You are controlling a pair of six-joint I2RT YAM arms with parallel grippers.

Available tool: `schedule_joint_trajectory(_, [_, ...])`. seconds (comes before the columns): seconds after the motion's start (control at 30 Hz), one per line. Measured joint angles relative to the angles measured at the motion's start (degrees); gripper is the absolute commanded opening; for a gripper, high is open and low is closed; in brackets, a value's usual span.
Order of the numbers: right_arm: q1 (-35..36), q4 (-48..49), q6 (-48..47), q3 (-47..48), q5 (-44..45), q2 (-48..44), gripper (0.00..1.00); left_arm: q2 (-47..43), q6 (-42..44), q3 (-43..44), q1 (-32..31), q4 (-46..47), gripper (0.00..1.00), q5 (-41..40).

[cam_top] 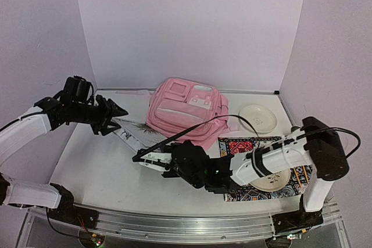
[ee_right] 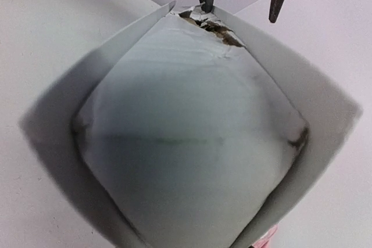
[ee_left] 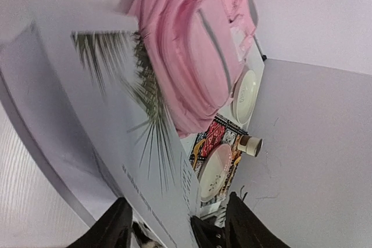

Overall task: Pack the student bag
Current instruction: Adjust the student bag at the center of the board.

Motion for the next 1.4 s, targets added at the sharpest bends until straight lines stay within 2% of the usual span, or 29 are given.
schedule_joint_trajectory(0.2, [-0.08,-7.50,1.01,-0.52,0.47,-9.14,0.21,6.75,9.86,13.78,0.79,-5.16,0.68,-0.50])
schedule_joint_trajectory(0.37, [0.19,-15.05,0.18,-2.15,2.45,-15.40,0.21,13.98,18.53,24.42,3.34,-4.65,0.74,-0.92])
schedule_joint_trajectory(0.6, [0.36,-22.83,-2.04,-2.76,6.31,-22.50,0.22,22.52,31.84,31.53,4.53,-4.62,0.83,-0.25])
schedule_joint_trajectory(0.83, [-1.77,-27.33,-4.07,-2.77,11.05,-28.31,0.24,33.95,46.29,33.71,3.96,-4.91,0.88,-0.73])
schedule_joint_trajectory(1.03, [-6.64,-31.47,-2.80,-3.75,14.23,-31.06,0.25,38.35,57.57,33.64,1.54,-6.33,0.95,-4.20])
schedule_joint_trajectory(1.4, [-14.38,-35.74,0.81,-5.39,16.13,-32.32,0.25,39.11,77.91,30.40,-12.84,-6.13,0.97,-13.61])
